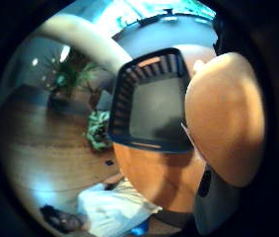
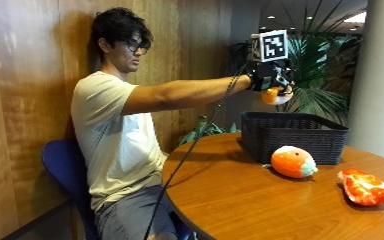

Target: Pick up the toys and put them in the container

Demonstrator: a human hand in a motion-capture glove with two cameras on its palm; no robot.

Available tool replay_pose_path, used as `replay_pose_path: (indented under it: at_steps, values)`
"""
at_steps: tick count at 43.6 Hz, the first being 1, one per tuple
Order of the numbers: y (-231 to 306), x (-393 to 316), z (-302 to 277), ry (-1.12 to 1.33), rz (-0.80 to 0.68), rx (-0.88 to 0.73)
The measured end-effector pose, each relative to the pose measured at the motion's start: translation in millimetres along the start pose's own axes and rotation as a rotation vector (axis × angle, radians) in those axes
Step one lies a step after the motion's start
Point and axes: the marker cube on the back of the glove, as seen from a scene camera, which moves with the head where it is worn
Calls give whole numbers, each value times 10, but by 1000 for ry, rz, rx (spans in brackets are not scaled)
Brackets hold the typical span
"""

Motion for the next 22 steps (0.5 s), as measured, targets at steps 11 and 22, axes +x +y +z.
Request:
replay_pose_path:
  at_steps: [11, 22]
  values:
    - [-640, -992, -124, 9, -86, 1]
    - [-986, -1467, 228, 37, -105, -74]
